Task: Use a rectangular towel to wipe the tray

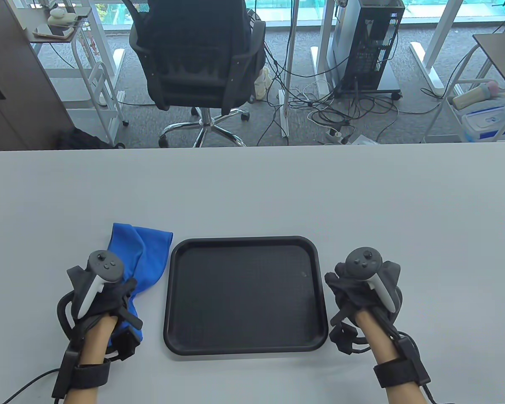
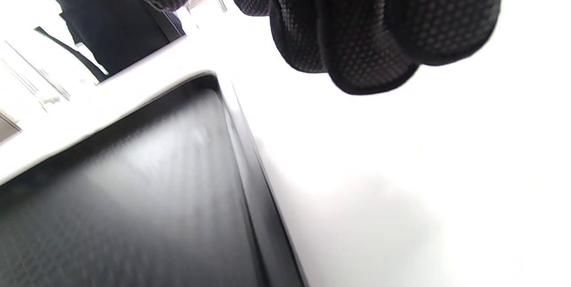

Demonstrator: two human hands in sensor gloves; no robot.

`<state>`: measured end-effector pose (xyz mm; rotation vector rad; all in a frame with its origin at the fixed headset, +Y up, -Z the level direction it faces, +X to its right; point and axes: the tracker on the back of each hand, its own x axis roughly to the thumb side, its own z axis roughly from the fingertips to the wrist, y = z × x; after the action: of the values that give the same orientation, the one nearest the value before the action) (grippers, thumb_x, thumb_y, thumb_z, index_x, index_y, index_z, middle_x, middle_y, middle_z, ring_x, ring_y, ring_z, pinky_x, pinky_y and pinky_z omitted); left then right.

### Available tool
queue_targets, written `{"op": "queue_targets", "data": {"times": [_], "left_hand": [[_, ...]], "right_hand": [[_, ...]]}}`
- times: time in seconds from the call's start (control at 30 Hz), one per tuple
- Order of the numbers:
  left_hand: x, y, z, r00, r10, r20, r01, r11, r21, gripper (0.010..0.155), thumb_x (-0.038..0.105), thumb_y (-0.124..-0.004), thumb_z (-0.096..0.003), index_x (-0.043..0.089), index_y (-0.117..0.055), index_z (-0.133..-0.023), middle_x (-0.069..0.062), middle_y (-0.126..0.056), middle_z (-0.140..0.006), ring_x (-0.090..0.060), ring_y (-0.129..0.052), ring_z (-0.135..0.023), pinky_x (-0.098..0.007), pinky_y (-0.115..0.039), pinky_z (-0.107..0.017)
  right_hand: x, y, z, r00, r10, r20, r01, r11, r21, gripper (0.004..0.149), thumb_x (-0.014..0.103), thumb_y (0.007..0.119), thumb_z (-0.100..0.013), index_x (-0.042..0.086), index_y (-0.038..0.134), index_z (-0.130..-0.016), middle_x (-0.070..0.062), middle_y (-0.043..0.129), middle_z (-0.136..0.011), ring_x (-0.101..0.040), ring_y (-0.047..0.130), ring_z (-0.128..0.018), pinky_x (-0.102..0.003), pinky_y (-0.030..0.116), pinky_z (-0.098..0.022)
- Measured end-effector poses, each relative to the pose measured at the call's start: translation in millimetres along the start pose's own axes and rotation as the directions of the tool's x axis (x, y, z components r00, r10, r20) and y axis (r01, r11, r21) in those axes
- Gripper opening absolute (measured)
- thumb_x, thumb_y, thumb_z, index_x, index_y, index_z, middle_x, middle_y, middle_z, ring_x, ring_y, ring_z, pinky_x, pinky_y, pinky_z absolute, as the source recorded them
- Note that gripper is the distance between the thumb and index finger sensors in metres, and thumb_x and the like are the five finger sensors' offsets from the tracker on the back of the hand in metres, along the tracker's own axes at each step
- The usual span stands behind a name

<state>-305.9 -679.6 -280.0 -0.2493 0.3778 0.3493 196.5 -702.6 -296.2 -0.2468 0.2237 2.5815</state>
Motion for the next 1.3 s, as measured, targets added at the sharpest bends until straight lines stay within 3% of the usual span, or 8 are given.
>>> {"op": "queue_targets", "data": {"times": [0.07,0.2,0.27,0.37,0.43,0.67,1.3], "left_hand": [[18,13,13,0.988,0.055,0.142,-0.068,0.994,0.089,0.075,0.046,-0.065,-0.0541,0.018,-0.027,-0.113,-0.023,-0.023,-0.117,-0.048,-0.035,-0.112,-0.076,-0.032,-0.07],[55,17,41,0.896,0.121,0.427,-0.22,0.956,0.193,0.073,0.047,-0.064,-0.0543,0.021,-0.028,-0.113,-0.02,-0.021,-0.118,-0.045,-0.034,-0.113,-0.076,-0.031,-0.069],[70,10,52,0.829,0.141,0.541,-0.289,0.936,0.2,0.072,0.047,-0.064,-0.054,0.022,-0.031,-0.113,-0.018,-0.022,-0.119,-0.044,-0.034,-0.114,-0.076,-0.031,-0.069],[83,-6,63,0.761,0.117,0.639,-0.27,0.951,0.147,0.072,0.048,-0.063,-0.0535,0.023,-0.032,-0.113,-0.016,-0.023,-0.119,-0.042,-0.034,-0.115,-0.076,-0.031,-0.07],[86,-19,65,0.738,0.075,0.67,-0.219,0.967,0.133,0.072,0.049,-0.064,-0.0532,0.023,-0.033,-0.113,-0.015,-0.025,-0.12,-0.042,-0.034,-0.115,-0.076,-0.031,-0.07],[85,-56,52,0.761,0.024,0.649,-0.028,1.0,-0.003,0.072,0.048,-0.064,-0.0532,0.023,-0.033,-0.113,-0.016,-0.025,-0.12,-0.042,-0.033,-0.115,-0.075,-0.03,-0.07],[86,-63,50,0.767,0.021,0.642,-0.007,1.0,-0.023,0.072,0.047,-0.064,-0.0537,0.022,-0.033,-0.113,-0.017,-0.026,-0.119,-0.043,-0.034,-0.114,-0.075,-0.03,-0.07]], "right_hand": [[21,-16,15,0.989,-0.032,0.144,0.043,0.997,-0.068,0.065,0.043,0.073,-0.048,0.009,0.053,-0.099,-0.023,0.074,-0.089,-0.047,0.085,-0.074,-0.062,0.074,-0.046],[60,-21,42,0.894,-0.138,0.427,0.159,0.987,-0.014,0.069,0.045,0.071,-0.05,0.017,0.04,-0.104,-0.021,0.046,-0.106,-0.051,0.053,-0.097,-0.072,0.051,-0.061],[75,-16,54,0.845,-0.147,0.514,0.182,0.983,-0.018,0.071,0.047,0.071,-0.05,0.019,0.036,-0.105,-0.019,0.04,-0.108,-0.05,0.046,-0.1,-0.074,0.046,-0.063],[89,2,64,0.795,-0.073,0.602,0.116,0.993,-0.033,0.072,0.048,0.07,-0.05,0.021,0.033,-0.105,-0.017,0.035,-0.11,-0.048,0.039,-0.103,-0.074,0.04,-0.065],[89,15,64,0.783,-0.03,0.621,0.062,0.998,-0.029,0.073,0.048,0.07,-0.05,0.022,0.03,-0.105,-0.016,0.032,-0.11,-0.048,0.035,-0.103,-0.074,0.037,-0.066],[78,38,55,0.815,-0.02,0.58,-0.01,0.999,0.048,0.073,0.048,0.07,-0.05,0.02,0.031,-0.105,-0.017,0.031,-0.11,-0.048,0.033,-0.103,-0.074,0.035,-0.066],[72,43,53,0.828,0.003,0.561,-0.05,0.996,0.069,0.073,0.047,0.071,-0.049,0.019,0.033,-0.104,-0.018,0.034,-0.109,-0.049,0.036,-0.102,-0.074,0.036,-0.065]]}}
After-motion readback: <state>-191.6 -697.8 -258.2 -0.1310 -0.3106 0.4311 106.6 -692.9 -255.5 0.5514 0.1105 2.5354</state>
